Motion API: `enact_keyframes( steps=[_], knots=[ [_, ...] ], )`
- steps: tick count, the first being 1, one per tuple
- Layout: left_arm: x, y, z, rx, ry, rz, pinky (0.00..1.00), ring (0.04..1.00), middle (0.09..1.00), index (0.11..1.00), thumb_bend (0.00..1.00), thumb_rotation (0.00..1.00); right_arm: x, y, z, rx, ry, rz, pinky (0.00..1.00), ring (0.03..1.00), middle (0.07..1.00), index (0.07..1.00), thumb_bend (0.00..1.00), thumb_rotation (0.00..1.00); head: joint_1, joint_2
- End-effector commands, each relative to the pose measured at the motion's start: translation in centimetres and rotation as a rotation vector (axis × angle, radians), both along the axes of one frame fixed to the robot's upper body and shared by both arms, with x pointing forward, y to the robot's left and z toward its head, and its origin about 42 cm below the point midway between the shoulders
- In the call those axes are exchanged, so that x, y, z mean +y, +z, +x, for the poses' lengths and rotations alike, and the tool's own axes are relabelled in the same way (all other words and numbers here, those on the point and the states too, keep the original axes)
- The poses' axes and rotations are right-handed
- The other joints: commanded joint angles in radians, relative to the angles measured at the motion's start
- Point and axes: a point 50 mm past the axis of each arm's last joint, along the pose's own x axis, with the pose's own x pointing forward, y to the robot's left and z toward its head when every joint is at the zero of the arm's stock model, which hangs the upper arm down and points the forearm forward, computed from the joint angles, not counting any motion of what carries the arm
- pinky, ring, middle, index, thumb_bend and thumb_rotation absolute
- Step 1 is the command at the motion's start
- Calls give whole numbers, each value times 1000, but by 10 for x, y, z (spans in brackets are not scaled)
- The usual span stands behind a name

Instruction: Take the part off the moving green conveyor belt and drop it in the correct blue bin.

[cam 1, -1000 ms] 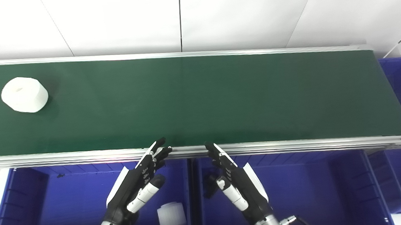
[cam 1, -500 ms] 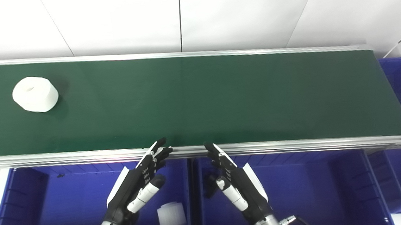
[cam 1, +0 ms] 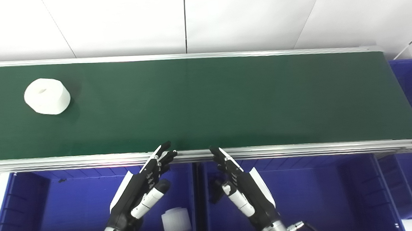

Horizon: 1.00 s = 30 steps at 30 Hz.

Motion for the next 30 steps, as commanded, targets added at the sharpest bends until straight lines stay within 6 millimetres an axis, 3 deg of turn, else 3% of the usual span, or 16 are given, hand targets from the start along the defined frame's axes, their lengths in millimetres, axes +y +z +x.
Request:
enact_keyframes(
  steps=[1,14,16,17,18,20,30],
  knots=[
    [0,8,1,-33,-6,-14,955,952,919,965,733,794,2,7,2,-13,-2,22,925,944,958,945,899,1000,1,-1],
    [-1,8,1,-39,-8,-5,949,950,917,963,732,797,1,6,1,-14,-4,23,923,941,953,940,900,1000,5,-4],
    [-1,6,0,-38,-6,-8,948,949,916,960,734,794,1,4,0,-10,-4,26,926,943,954,940,905,1000,13,-23],
    [-1,5,-2,-29,-7,-12,954,952,917,961,736,792,1,2,-2,-8,-4,29,926,943,955,940,909,1000,27,-63],
    [-1,4,-3,-22,-8,-16,970,959,922,966,740,791,1,0,-3,-7,-5,32,927,941,956,941,918,1000,27,-63],
    [-3,-2,-6,-16,0,-26,979,960,917,961,756,783,-1,-7,-7,8,-6,46,925,942,959,942,941,1000,61,-114],
    [-14,-26,-9,4,-14,-17,919,932,900,923,774,725,-14,-27,-16,8,-11,43,931,949,955,932,954,1000,208,-236]
  ],
)
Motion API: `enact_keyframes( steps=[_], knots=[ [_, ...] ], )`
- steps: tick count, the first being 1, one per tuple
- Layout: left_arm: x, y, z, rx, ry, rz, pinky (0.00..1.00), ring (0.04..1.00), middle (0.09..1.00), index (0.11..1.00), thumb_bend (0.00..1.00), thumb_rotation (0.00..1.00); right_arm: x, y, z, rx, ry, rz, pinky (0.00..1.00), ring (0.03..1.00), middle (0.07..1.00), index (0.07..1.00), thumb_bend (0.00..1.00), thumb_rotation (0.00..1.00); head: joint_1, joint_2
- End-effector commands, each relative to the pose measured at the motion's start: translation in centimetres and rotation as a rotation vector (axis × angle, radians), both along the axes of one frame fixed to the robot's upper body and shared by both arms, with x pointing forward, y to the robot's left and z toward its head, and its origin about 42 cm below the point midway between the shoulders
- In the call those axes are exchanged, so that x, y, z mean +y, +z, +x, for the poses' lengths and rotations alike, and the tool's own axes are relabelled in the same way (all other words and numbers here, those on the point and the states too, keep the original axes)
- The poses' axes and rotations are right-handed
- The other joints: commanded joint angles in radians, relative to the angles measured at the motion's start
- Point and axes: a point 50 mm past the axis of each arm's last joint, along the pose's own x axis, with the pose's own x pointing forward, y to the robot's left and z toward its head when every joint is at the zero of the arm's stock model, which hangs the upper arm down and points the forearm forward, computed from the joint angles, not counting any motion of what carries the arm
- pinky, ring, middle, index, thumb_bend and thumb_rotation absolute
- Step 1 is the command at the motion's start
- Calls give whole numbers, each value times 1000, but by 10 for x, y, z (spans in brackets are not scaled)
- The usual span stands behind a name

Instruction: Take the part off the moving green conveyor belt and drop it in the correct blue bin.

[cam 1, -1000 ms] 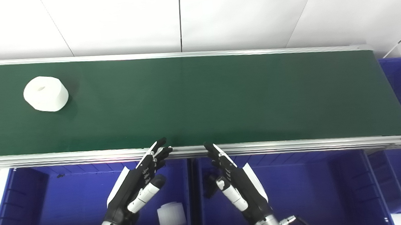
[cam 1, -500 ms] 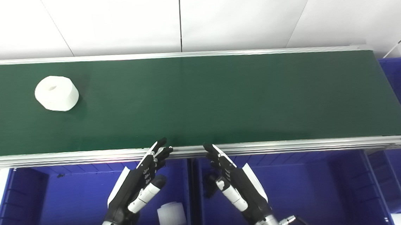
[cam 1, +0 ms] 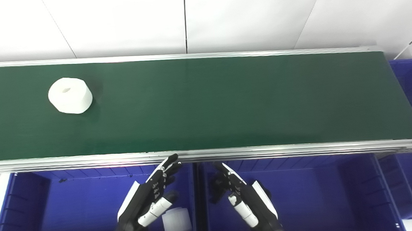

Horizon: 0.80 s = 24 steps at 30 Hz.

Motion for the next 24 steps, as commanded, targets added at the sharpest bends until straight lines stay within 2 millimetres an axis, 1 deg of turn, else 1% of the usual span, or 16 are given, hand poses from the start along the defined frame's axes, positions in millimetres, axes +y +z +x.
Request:
enact_keyframes(
  steps=[1,2,5,15,19,24],
  knots=[
    [-5,3,2,-52,3,-18,911,927,896,918,772,714,-2,5,1,-76,-14,21,938,953,955,933,957,1000,1,0],
    [-5,1,2,-55,3,-18,906,924,894,915,771,709,-3,4,1,-81,-12,16,942,955,955,934,958,1000,19,-15],
    [-8,-4,3,-58,3,-13,870,900,884,903,777,680,-5,-1,2,-84,-6,8,930,945,956,932,955,1000,27,-30],
    [-9,-10,6,-61,12,-10,846,890,869,881,781,627,-6,-4,4,-84,3,11,920,939,951,926,963,1000,63,-53],
    [-9,-12,6,-58,15,-2,836,883,861,874,787,617,-5,-6,4,-77,7,15,950,954,959,937,967,1000,78,-59],
    [-8,-14,6,-56,6,0,830,876,856,871,780,591,-5,-6,4,-84,10,19,937,948,957,932,961,1000,91,-66]
  ],
)
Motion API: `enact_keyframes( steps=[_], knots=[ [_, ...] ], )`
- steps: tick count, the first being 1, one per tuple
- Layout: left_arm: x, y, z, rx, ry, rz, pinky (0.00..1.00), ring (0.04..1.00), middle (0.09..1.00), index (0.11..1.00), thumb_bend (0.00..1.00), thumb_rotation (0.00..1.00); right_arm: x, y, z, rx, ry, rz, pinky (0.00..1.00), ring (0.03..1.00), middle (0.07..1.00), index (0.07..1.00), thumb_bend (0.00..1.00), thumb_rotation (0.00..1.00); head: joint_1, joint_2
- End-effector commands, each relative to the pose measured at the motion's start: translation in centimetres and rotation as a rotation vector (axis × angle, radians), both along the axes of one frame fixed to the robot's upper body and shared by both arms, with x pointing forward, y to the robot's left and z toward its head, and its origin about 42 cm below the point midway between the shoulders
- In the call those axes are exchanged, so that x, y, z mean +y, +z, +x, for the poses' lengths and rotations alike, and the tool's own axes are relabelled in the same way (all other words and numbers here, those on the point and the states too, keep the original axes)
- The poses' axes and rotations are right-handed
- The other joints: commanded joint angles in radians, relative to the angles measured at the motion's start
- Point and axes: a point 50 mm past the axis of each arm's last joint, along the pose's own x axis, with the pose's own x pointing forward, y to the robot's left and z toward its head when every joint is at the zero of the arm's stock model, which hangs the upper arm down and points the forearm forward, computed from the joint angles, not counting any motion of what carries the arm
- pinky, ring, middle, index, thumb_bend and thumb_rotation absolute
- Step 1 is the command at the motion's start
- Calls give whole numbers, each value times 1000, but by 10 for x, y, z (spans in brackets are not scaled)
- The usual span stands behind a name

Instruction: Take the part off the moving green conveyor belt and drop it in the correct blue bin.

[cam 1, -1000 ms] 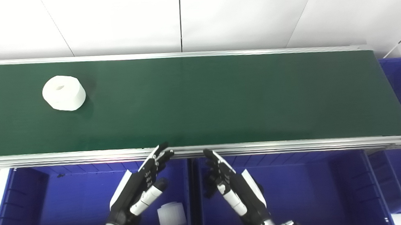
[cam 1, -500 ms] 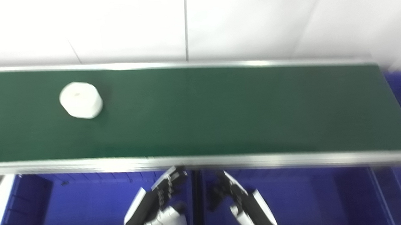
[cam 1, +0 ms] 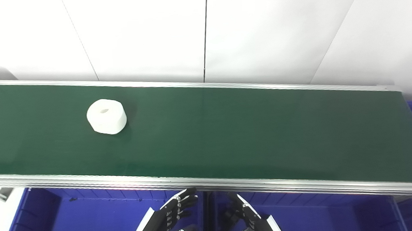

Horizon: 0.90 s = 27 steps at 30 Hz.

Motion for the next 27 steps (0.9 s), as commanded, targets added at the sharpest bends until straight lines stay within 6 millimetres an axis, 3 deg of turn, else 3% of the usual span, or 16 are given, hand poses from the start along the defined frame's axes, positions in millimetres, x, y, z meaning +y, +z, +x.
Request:
enact_keyframes(
  steps=[1,9,17,20,27],
  knots=[
    [-4,6,3,-53,-6,-18,830,875,856,869,780,585,3,7,1,-69,3,34,937,947,956,931,960,1000,0,-1],
    [-6,-1,2,-54,-12,-11,814,866,846,855,803,565,-1,5,2,-79,7,44,942,948,956,930,986,1000,43,-45],
    [-5,-4,1,-37,-12,-15,805,864,849,842,828,566,-1,7,2,-135,22,13,912,948,953,926,940,1000,32,-67],
    [-3,-5,1,-40,-15,-9,806,864,848,840,826,560,1,7,3,-155,12,1,842,910,928,907,929,993,22,-61],
    [-4,4,0,-73,-15,-38,783,854,843,841,839,559,3,6,3,-140,4,16,841,900,912,891,935,971,13,-49]
  ],
)
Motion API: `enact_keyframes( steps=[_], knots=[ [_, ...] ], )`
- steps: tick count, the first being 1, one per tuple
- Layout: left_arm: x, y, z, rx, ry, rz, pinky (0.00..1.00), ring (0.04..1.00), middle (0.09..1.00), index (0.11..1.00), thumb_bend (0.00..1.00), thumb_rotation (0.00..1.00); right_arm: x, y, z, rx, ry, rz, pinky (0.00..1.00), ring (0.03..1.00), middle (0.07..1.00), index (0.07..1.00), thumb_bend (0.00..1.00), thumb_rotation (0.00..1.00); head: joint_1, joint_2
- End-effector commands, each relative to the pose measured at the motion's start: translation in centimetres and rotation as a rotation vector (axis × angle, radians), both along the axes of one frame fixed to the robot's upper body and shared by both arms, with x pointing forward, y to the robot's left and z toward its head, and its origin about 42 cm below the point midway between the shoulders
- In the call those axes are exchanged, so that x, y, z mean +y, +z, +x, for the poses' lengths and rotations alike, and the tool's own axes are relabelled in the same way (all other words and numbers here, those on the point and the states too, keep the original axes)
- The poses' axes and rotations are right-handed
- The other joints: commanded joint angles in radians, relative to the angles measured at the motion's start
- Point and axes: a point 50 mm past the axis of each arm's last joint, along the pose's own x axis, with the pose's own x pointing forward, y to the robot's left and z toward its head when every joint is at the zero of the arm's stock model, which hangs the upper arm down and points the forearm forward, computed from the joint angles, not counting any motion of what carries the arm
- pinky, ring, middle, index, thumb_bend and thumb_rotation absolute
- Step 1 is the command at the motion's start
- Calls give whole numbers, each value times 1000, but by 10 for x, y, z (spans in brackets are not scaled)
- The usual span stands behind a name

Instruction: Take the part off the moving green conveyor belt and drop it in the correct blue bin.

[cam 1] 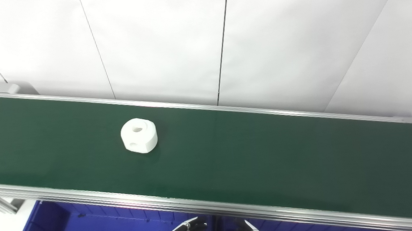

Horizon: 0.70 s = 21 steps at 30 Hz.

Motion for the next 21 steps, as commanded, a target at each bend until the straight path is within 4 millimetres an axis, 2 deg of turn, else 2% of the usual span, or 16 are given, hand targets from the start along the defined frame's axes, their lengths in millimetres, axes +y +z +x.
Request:
enact_keyframes(
  steps=[1,3,5,6,8,11,14,17,20,21],
  knots=[
    [-4,18,3,-91,-14,-57,782,854,842,840,837,549,4,8,2,-61,-2,38,843,898,912,891,933,969,1,4],
    [-4,27,2,-116,-29,-88,782,853,839,839,835,534,3,9,2,-60,-1,37,845,897,911,892,931,968,1,5],
    [-6,47,0,-166,-62,-148,764,846,842,842,859,514,2,8,2,-54,-1,37,854,899,911,895,917,976,5,6],
    [-8,60,-1,-190,-73,-187,762,844,841,841,867,509,1,8,2,-50,-1,36,857,899,912,896,914,976,8,6],
    [-12,86,0,-244,-89,-267,730,812,813,799,904,435,0,5,2,-46,0,31,859,904,915,899,905,980,17,1],
    [-14,122,11,-349,-106,-324,706,787,791,777,947,380,-1,3,5,-37,4,30,871,911,922,903,900,987,22,-3],
    [-7,156,41,-513,-123,-290,657,767,789,772,993,365,0,1,8,-33,8,22,865,909,923,909,900,999,27,-7],
    [3,174,74,-638,-139,-209,661,786,809,771,1000,260,1,-1,11,-41,16,7,884,921,929,915,893,1000,30,-9],
    [12,191,116,-780,-123,-7,632,765,800,757,1000,209,1,-4,13,-24,13,18,886,928,939,923,880,1000,33,-12],
    [13,196,130,-828,-123,66,623,757,796,763,1000,214,0,-5,13,-17,11,21,860,919,941,927,886,1000,33,-12]
  ],
)
